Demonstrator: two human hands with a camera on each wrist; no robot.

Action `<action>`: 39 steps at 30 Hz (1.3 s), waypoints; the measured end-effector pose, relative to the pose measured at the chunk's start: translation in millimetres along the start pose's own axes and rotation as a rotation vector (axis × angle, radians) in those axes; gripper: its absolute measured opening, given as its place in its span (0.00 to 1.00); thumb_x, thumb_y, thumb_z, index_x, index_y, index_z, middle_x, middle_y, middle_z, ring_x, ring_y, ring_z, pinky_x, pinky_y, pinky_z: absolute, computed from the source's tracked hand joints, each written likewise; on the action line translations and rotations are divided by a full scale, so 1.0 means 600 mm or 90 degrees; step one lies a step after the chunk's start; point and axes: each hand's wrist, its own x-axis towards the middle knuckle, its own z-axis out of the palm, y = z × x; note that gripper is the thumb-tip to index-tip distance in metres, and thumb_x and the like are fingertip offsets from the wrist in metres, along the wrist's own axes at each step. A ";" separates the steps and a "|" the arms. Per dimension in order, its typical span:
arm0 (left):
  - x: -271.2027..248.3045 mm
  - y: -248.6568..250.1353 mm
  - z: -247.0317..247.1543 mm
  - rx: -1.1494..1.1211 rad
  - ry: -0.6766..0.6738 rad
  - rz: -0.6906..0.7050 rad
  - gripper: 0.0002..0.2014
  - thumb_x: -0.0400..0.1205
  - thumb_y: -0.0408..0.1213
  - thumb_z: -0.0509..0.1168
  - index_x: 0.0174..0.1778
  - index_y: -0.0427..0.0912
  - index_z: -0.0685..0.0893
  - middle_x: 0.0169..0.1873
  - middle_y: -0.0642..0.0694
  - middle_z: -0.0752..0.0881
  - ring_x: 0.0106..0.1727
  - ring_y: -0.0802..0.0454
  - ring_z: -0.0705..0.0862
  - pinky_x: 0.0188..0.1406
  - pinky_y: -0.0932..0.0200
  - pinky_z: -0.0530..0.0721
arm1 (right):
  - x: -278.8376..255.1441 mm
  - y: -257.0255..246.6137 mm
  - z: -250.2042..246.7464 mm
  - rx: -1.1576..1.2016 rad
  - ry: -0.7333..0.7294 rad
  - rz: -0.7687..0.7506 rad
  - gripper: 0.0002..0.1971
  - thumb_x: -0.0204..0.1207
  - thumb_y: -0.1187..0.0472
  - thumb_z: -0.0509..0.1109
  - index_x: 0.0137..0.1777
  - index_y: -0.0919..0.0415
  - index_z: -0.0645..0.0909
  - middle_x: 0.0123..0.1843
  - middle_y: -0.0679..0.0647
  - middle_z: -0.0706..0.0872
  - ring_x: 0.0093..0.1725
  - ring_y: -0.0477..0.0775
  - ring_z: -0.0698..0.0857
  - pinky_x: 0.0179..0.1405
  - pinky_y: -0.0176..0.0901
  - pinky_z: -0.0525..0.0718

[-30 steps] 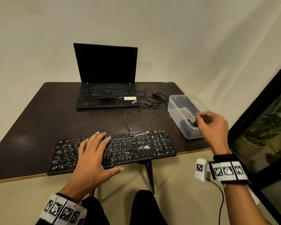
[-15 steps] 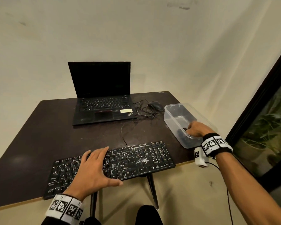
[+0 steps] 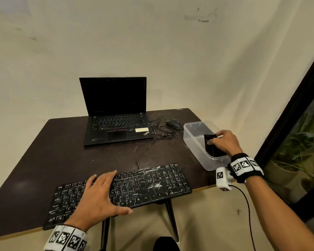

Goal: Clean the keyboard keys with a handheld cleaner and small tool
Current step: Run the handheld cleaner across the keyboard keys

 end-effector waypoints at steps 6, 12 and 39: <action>-0.004 -0.016 0.010 0.002 0.025 0.018 0.72 0.52 0.92 0.66 0.89 0.52 0.65 0.82 0.58 0.73 0.83 0.61 0.67 0.91 0.53 0.40 | -0.098 -0.065 -0.049 0.537 -0.015 -0.004 0.09 0.83 0.56 0.78 0.59 0.59 0.88 0.50 0.57 0.93 0.41 0.51 0.87 0.41 0.44 0.83; -0.010 -0.017 0.015 0.007 0.052 0.038 0.68 0.55 0.91 0.66 0.87 0.50 0.69 0.81 0.56 0.74 0.83 0.60 0.69 0.90 0.54 0.41 | -0.232 -0.069 0.051 0.758 -0.339 0.166 0.13 0.90 0.57 0.64 0.69 0.63 0.79 0.54 0.71 0.94 0.34 0.59 0.92 0.27 0.46 0.92; -0.017 -0.013 0.019 0.020 0.065 0.034 0.68 0.58 0.93 0.60 0.87 0.47 0.70 0.84 0.51 0.74 0.85 0.54 0.69 0.92 0.46 0.48 | -0.319 -0.031 0.148 0.658 -0.291 0.029 0.20 0.86 0.70 0.54 0.75 0.74 0.76 0.47 0.67 0.90 0.32 0.59 0.82 0.27 0.47 0.80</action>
